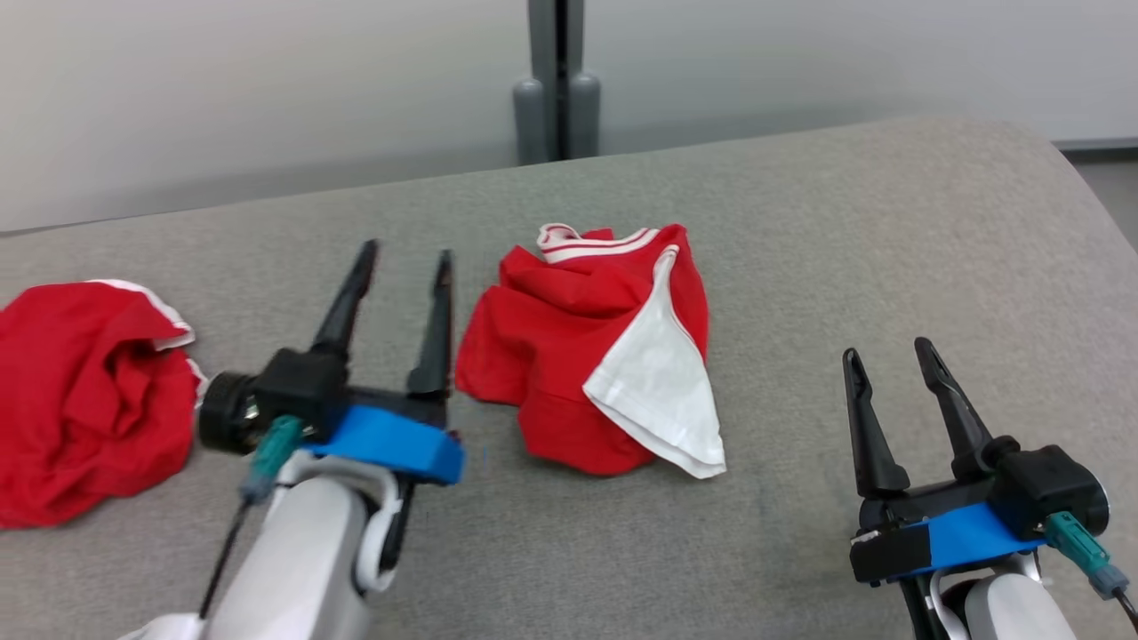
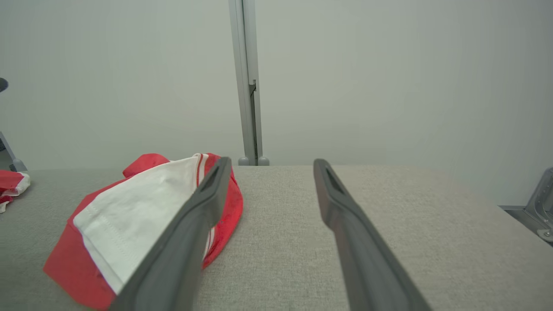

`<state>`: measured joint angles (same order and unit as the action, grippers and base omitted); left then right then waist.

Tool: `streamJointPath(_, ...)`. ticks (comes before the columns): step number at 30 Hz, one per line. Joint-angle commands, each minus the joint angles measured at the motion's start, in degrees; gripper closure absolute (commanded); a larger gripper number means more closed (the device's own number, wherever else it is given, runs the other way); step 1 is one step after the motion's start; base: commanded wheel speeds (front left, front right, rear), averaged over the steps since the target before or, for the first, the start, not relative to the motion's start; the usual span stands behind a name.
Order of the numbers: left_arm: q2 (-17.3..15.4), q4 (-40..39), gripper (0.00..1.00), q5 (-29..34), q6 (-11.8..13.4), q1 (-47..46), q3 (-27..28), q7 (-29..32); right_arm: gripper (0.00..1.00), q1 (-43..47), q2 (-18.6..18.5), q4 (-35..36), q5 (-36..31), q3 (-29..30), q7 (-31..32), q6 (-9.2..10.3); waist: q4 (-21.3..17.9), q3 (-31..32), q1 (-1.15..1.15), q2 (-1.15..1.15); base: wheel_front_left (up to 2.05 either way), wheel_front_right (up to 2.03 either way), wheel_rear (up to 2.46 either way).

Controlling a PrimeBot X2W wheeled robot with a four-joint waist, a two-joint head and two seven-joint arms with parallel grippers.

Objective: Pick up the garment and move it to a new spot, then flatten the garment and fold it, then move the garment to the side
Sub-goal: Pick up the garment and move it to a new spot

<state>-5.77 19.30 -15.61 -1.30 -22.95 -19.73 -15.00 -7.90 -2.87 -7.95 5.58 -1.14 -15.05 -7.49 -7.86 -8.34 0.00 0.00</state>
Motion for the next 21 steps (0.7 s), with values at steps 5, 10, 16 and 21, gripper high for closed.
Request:
streamJointPath(5,-2.05,-3.82,0.0,0.62,1.22,5.51,5.71,-0.24,0.0,1.36,-0.04,-0.2,-0.65,0.26,-0.2,-0.01,2.65,1.56,0.0,0.0,0.0,0.0,0.0)
streamJointPath(10,-2.87,-6.02,0.0,1.16,1.66,10.0,10.54,-0.26,0.0,1.85,-0.03,-0.47,-1.29,0.45,-0.2,-0.01,4.7,2.44,0.0,0.0,0.0,0.0,0.0)
streamJointPath(16,-2.57,-7.41,0.0,2.57,1.87,14.41,14.53,-0.26,0.0,2.64,-0.03,-0.94,-1.69,1.01,-0.2,-0.01,6.28,3.29,0.0,0.0,0.0,0.0,0.0)
streamJointPath(21,-1.67,-7.61,0.0,3.68,0.98,16.93,16.2,-0.27,0.0,3.75,-0.04,-1.32,-2.01,1.39,-0.2,-0.01,7.24,3.95,0.0,0.0,0.0,0.0,0.0)
